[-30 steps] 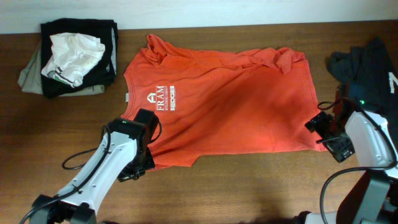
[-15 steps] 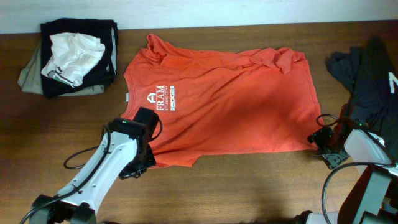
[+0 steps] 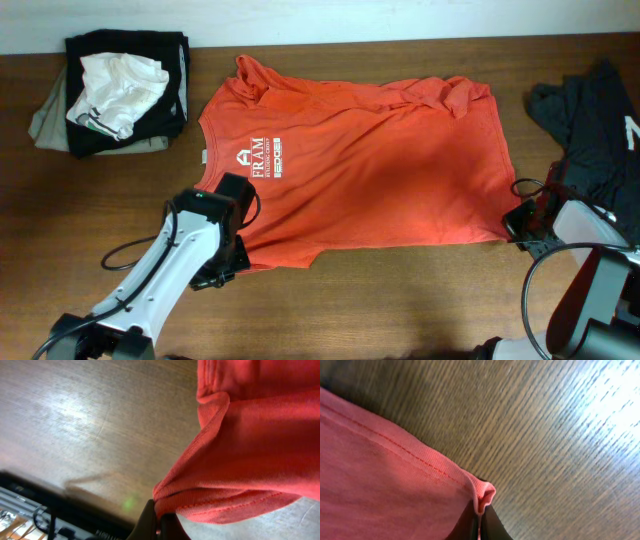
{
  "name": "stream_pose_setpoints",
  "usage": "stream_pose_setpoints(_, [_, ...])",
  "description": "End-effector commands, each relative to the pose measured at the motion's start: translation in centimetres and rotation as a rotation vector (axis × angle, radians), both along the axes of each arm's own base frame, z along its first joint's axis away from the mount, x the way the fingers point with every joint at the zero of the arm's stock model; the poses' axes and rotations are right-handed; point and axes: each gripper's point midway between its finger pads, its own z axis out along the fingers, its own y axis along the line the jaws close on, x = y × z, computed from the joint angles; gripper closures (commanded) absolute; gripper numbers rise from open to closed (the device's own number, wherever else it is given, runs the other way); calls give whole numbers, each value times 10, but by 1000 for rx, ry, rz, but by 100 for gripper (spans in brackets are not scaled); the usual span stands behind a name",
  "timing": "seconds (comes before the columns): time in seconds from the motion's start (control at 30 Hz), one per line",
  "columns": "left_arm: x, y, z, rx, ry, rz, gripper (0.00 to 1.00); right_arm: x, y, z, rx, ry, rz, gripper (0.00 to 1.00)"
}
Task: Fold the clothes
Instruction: 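Grasp the T-shirt's bottom-right hem corner with the right gripper, then fold the hem up toward the collar with both grippers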
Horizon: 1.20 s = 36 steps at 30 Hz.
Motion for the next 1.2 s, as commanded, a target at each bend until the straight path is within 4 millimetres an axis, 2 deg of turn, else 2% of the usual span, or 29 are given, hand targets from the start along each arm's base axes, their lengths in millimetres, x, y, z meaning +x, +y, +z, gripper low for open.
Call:
stream_pose_setpoints(0.0, [13, -2, 23, -23, -65, -13, 99, -4, 4, -2, 36, 44, -4, 96])
stream_pose_setpoints(0.1, [12, -2, 55, -47, -141, -12, 99, -5, 4, 23, 48, 77, -5, 96])
stream_pose_setpoints(0.2, [0, 1, 81, -68, -199, 0, 100, -5, 3, 54, 37, 73, -6, 96])
stream_pose_setpoints(0.37, [-20, -3, 100, -139, -252, 7, 100, -20, 6, 94, -1, 34, -16, 96])
stream_pose_setpoints(0.43, [-17, 0, 105, -132, -295, 5, 100, -20, 8, 109, -17, -18, -13, 96])
stream_pose_setpoints(0.53, [18, 5, 110, -86, -436, 5, 99, -19, 7, 131, -58, -99, -14, 96])
stream_pose_setpoints(0.67, [74, 0, 104, -51, -579, 14, 100, -4, 3, 136, -75, -164, -20, 96])
stream_pose_setpoints(0.7, [92, 2, 101, -20, -617, 19, 100, 4, 2, 139, -86, -194, -10, 96])
stream_pose_setpoints(0.73, [119, 1, 99, 10, -686, 30, 99, 15, 0, 143, -105, -239, 0, 96])
stream_pose_setpoints(0.87, [174, -7, 87, 2, -801, 59, 99, 49, -3, 155, -111, -377, 23, 96])
stream_pose_setpoints(0.93, [194, -7, 76, 1, -828, 76, 99, 56, -6, 147, -109, -370, 24, 96])
stream_pose_setpoints(1.0, [213, -2, 69, 14, -865, 94, 99, 64, -9, 126, -92, -335, 24, 96])
stream_pose_setpoints(1.07, [221, 5, 69, 32, -895, 115, 99, 72, -10, 115, -86, -325, 32, 96])
stream_pose_setpoints(1.17, [236, 17, 69, 36, -940, 157, 99, 98, -6, 94, -93, -336, 90, 96])
